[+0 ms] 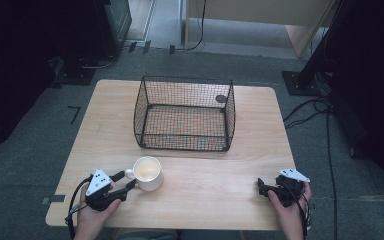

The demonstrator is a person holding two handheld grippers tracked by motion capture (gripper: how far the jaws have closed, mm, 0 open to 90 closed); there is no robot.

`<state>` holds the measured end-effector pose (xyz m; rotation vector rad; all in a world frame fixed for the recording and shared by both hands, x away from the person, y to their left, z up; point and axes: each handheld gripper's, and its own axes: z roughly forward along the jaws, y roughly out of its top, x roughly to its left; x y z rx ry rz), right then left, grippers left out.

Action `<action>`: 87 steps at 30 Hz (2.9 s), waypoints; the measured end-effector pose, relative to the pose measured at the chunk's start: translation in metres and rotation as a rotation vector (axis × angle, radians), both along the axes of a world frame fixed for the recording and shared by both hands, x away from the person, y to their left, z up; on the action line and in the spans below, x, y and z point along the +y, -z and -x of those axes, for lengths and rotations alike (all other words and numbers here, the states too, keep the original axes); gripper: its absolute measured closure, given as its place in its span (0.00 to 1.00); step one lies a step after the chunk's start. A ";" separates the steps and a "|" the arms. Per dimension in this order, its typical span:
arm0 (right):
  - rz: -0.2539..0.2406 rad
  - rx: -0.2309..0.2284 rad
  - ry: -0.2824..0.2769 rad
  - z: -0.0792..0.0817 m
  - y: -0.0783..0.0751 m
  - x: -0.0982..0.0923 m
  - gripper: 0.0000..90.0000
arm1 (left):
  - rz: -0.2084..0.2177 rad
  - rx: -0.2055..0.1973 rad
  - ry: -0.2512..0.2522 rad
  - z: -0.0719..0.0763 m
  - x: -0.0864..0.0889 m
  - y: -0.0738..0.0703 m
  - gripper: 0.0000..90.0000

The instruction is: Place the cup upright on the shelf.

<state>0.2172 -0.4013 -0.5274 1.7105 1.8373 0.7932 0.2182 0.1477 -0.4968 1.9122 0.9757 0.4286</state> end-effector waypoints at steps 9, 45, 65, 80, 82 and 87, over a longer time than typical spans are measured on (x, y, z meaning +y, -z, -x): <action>-0.001 0.000 0.000 0.000 0.000 0.000 0.00 | -0.019 -0.018 0.065 0.005 -0.015 -0.001 0.52; 0.000 0.000 0.000 0.000 0.000 0.000 0.00 | -0.066 -0.026 0.155 -0.007 -0.044 -0.047 0.90; 0.000 0.000 0.000 0.000 0.000 0.000 0.00 | -0.010 -0.106 0.180 -0.028 -0.066 -0.100 0.90; -0.001 0.000 0.000 0.000 0.000 0.000 0.00 | 0.043 -0.134 0.177 -0.055 -0.073 -0.129 0.90; -0.001 0.000 0.000 0.000 0.000 0.000 0.00 | 0.060 -0.131 0.174 -0.064 -0.074 -0.133 0.90; -0.002 0.000 0.001 0.000 0.000 0.000 0.00 | 0.056 -0.141 0.157 -0.078 -0.078 -0.139 0.90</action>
